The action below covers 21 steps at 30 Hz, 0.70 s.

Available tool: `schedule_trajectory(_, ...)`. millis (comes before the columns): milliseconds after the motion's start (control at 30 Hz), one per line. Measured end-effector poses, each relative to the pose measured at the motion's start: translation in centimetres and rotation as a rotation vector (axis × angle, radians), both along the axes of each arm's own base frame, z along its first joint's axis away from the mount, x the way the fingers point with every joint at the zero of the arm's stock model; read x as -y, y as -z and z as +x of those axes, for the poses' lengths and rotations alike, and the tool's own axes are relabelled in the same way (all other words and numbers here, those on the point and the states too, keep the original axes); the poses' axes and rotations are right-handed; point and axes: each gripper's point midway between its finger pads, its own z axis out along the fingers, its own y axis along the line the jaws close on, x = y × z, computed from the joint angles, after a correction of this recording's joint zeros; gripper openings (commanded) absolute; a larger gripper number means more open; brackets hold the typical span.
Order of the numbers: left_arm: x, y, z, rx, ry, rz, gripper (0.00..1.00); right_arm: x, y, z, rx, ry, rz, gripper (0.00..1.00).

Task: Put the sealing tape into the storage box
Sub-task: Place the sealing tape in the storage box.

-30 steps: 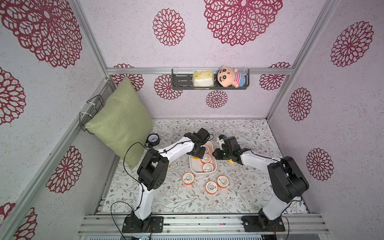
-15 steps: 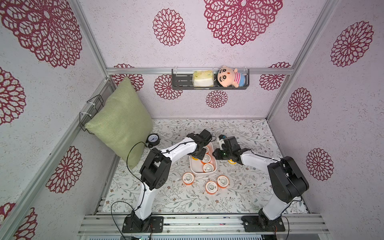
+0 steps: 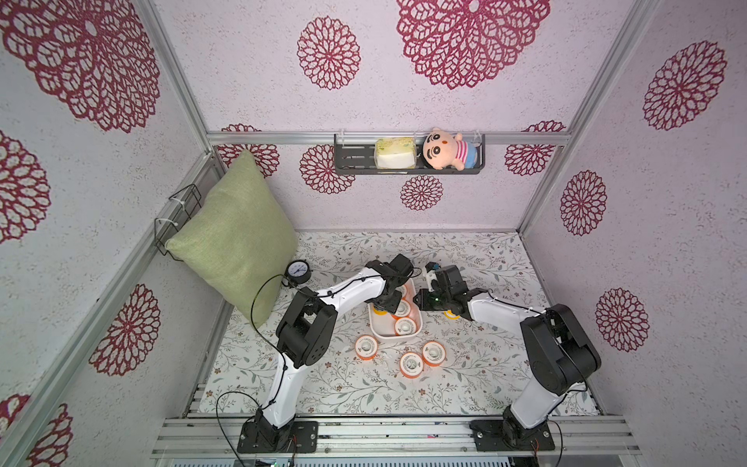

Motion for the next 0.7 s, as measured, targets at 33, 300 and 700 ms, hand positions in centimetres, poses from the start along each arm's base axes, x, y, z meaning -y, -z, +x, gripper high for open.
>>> schedule_trajectory(33,0.0,0.0,0.0,-0.001,0.000,0.000,0.69,0.0,0.0,0.0,0.000,0.000,0.000,0.17)
schedule_trajectory(300,0.0,0.0,-0.1,0.000,0.001,0.003,0.58,0.0,0.0,0.0,0.000,0.000,0.000,0.17)
schedule_trajectory(700,-0.5,-3.3,-1.5,0.066,-0.005,-0.091,0.55,-0.1,0.0,0.1,-0.002,0.002,0.012,0.19)
